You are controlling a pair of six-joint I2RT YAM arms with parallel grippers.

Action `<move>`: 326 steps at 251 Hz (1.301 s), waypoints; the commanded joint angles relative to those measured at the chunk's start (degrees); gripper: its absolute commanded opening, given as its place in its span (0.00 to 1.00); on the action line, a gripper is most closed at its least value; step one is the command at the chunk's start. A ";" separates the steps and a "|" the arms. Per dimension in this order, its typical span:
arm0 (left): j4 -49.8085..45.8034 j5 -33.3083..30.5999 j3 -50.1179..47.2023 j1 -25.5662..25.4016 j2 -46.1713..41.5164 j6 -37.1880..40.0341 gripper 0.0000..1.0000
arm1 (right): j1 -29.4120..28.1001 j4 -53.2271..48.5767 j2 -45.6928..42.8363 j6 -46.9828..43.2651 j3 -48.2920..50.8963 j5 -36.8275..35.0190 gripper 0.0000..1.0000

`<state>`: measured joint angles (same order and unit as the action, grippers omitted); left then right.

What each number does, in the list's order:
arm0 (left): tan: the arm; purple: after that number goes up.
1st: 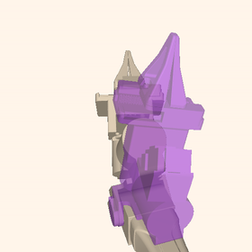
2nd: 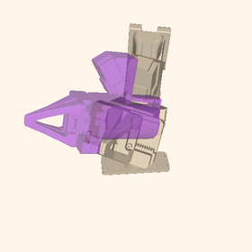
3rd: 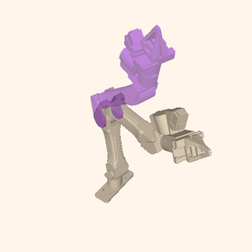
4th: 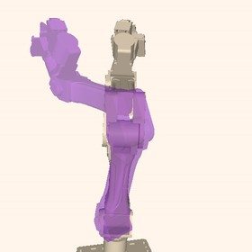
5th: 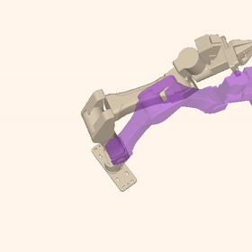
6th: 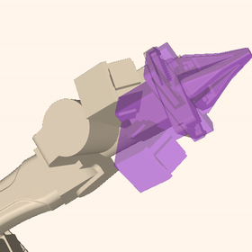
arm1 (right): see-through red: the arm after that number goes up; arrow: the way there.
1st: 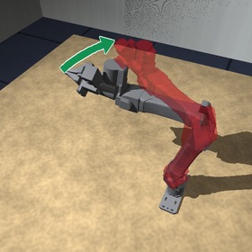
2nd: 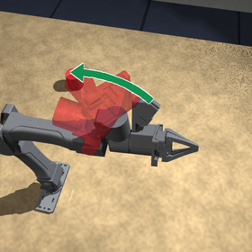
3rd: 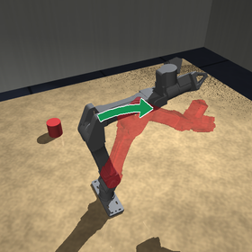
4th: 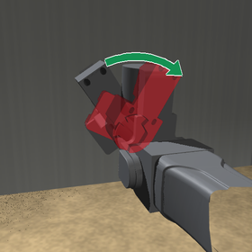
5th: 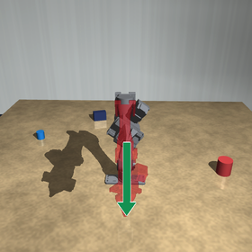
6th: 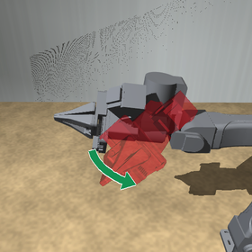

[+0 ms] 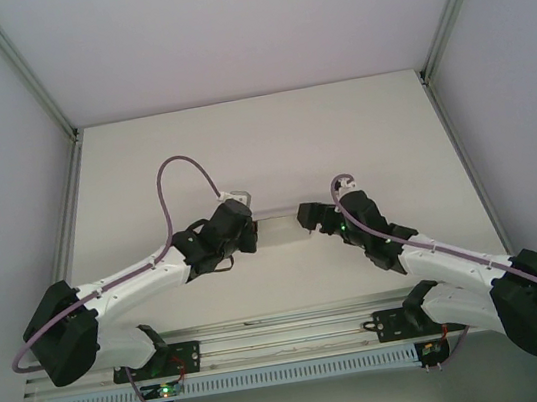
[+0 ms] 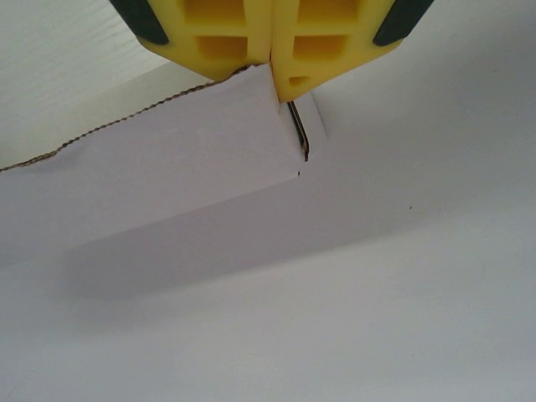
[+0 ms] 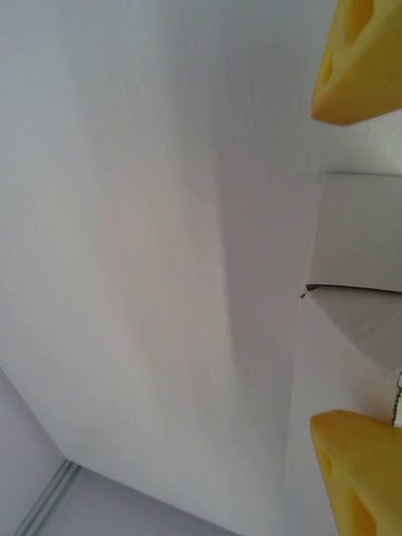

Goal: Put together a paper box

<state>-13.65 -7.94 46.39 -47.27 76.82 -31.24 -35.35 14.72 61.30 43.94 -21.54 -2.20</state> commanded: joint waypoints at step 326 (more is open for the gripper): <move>-10.75 9.45 2.13 -2.81 -4.86 0.28 1.00 | -0.74 -4.31 7.97 13.16 13.67 -1.31 0.18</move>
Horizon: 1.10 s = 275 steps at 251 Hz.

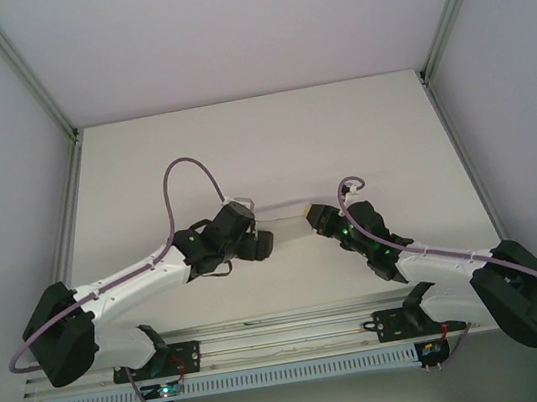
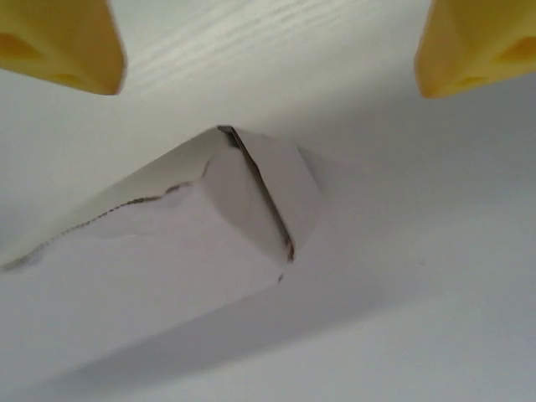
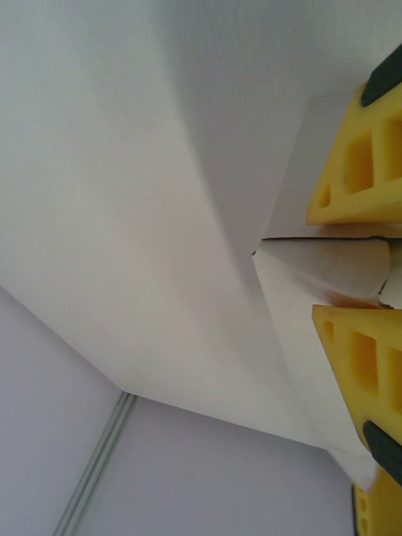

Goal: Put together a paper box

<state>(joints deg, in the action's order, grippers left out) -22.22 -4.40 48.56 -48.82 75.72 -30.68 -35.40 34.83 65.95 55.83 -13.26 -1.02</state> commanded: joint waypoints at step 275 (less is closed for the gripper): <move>34.34 24.32 -12.02 18.08 5.36 -23.01 0.69 | -5.12 -26.89 -0.12 0.95 2.17 -4.26 0.16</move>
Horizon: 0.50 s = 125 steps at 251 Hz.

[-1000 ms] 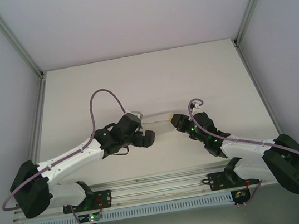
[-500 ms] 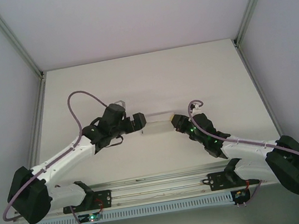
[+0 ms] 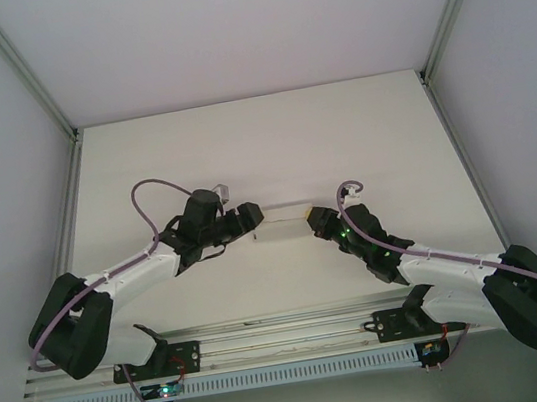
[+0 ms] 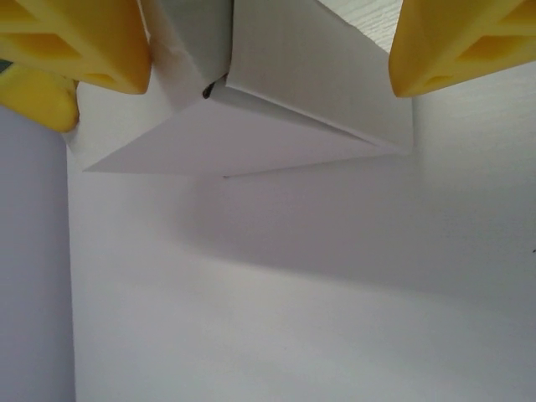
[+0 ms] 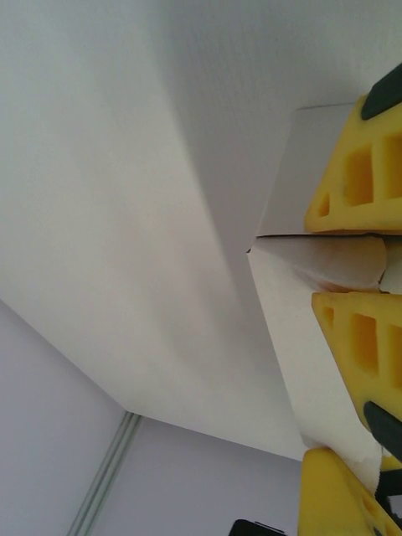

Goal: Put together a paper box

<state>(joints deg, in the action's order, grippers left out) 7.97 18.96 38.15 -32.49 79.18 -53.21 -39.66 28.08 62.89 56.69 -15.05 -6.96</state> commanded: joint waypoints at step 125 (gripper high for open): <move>20.30 8.36 -9.06 2.00 13.14 -1.01 0.18 | -0.99 -17.10 5.65 -2.76 3.21 3.09 0.18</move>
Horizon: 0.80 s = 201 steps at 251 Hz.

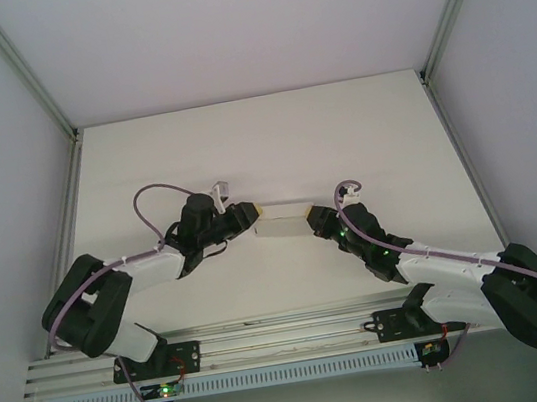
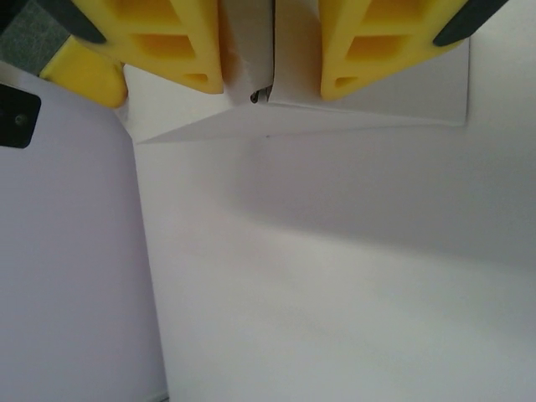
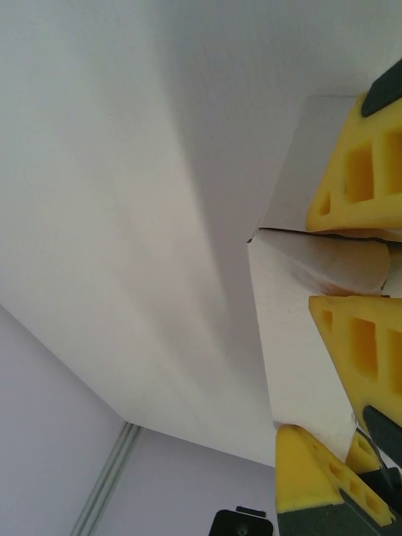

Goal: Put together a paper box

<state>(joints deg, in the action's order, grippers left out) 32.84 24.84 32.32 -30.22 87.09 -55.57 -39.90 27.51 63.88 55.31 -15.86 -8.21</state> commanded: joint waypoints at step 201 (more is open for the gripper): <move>-18.17 1.20 -3.05 0.35 0.71 12.55 0.00 | 3.17 -19.18 1.18 -10.01 1.76 10.17 0.25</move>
<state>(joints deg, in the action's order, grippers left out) 26.17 24.03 32.56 -29.89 83.68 -47.51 -38.44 25.17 64.10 48.75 -17.41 -3.57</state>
